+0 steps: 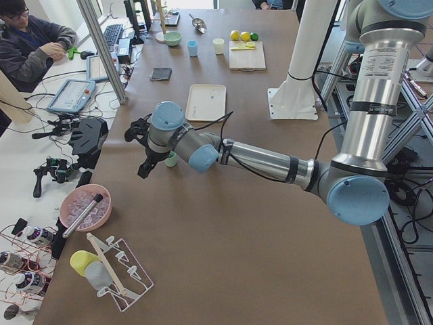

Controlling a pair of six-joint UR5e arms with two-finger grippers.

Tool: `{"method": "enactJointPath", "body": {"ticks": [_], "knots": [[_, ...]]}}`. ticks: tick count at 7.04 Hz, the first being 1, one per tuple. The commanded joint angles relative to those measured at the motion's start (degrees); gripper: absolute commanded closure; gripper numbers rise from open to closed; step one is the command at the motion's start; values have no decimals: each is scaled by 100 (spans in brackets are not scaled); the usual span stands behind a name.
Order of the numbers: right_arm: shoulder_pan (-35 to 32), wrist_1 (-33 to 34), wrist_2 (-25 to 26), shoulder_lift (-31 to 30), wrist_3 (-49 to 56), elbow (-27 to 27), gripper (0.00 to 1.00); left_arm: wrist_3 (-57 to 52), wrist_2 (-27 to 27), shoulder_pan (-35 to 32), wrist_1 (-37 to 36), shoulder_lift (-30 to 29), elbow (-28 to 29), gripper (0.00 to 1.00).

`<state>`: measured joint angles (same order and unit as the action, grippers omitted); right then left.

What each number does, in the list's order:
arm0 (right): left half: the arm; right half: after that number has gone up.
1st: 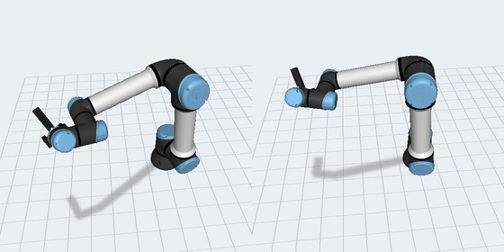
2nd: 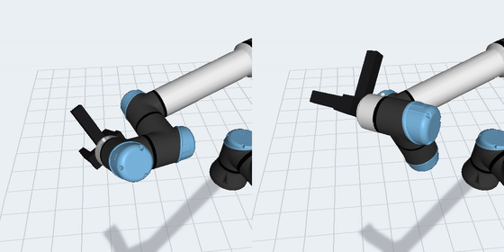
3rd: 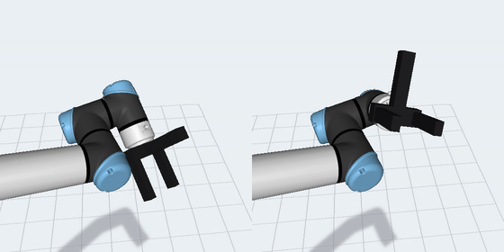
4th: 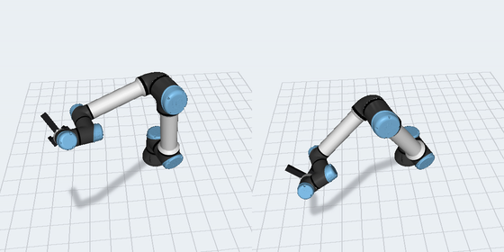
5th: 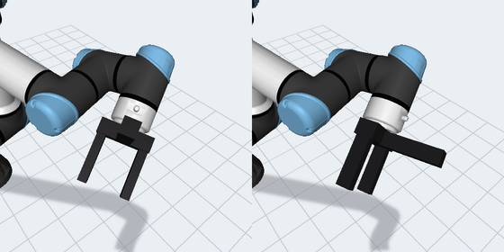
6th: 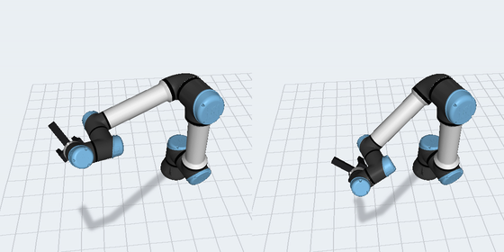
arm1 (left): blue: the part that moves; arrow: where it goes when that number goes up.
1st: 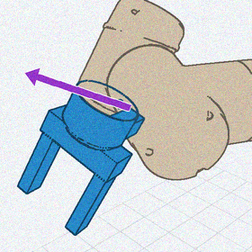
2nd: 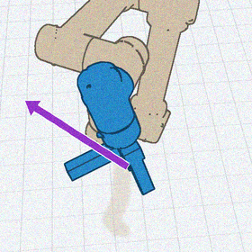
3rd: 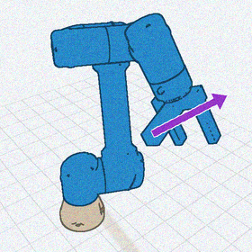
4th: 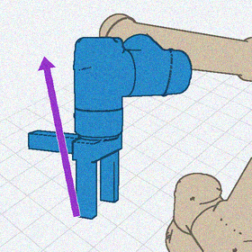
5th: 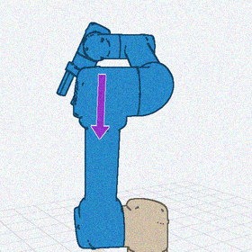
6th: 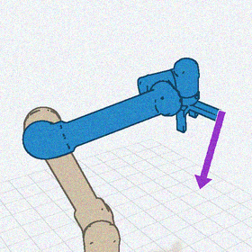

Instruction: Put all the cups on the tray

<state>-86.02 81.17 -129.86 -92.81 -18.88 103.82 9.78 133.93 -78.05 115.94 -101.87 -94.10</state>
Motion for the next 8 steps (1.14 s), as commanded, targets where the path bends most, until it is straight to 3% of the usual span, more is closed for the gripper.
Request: {"method": "enactJointPath", "body": {"ticks": [1,3,6,7,8], "knots": [[751,-23,435,350,-713,-20,0,1049,-486,901,34,-368,234,1],[1183,-32,435,491,-976,-55,0,1647,-737,1370,78,-911,1038,2],[1316,-348,391,500,-1294,-90,0,1852,-737,1784,542,-1046,1621,2],[1316,-348,391,500,-1294,-90,0,1913,-737,1880,727,-1028,1719,6],[1325,-348,391,500,-1285,-116,0,1905,-876,1890,763,-1037,1824,20]]}}
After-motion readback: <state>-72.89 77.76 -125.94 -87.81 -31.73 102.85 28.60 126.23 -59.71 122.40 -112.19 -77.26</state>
